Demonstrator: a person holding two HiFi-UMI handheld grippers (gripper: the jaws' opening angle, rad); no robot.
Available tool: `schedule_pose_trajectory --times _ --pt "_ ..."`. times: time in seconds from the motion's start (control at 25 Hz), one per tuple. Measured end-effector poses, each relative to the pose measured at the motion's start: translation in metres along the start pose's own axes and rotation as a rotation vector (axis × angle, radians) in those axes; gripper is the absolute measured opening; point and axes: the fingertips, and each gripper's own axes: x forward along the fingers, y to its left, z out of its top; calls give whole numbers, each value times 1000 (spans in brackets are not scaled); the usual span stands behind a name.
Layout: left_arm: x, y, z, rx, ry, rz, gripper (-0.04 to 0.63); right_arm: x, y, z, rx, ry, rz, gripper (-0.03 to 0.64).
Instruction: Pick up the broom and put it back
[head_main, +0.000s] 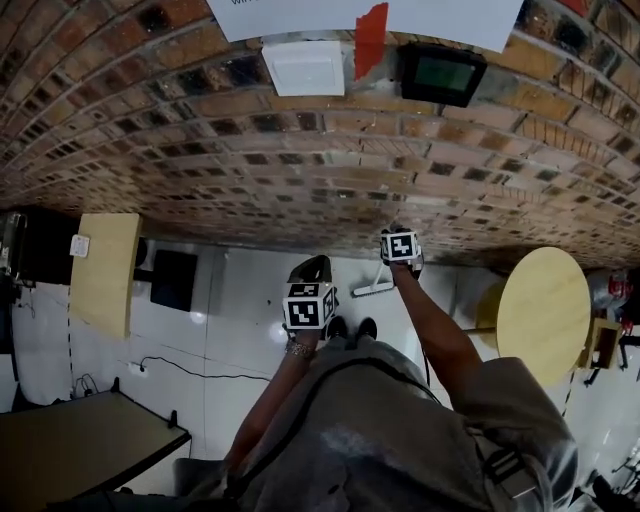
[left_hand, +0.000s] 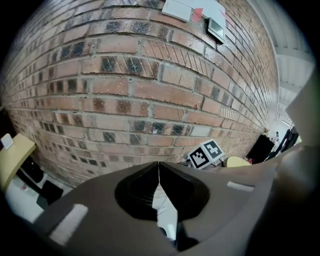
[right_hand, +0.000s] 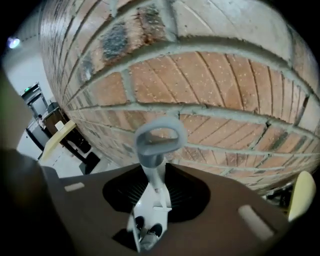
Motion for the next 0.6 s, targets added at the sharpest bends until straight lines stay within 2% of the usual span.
schedule_pose_trajectory --times 0.2,0.36,0.52,0.6 --pt "-7 3 -8 -15 -1 13 -32 10 -11 10 15 42 -7 110" --pt "-8 0 -8 -15 -10 15 -32 8 -7 2 65 59 31 214" --pt "-8 -6 -18 -13 7 9 -32 -9 4 -2 70 29 56 211" --pt "-7 -11 -25 -7 23 -2 -32 -28 19 -3 59 -13 76 172"
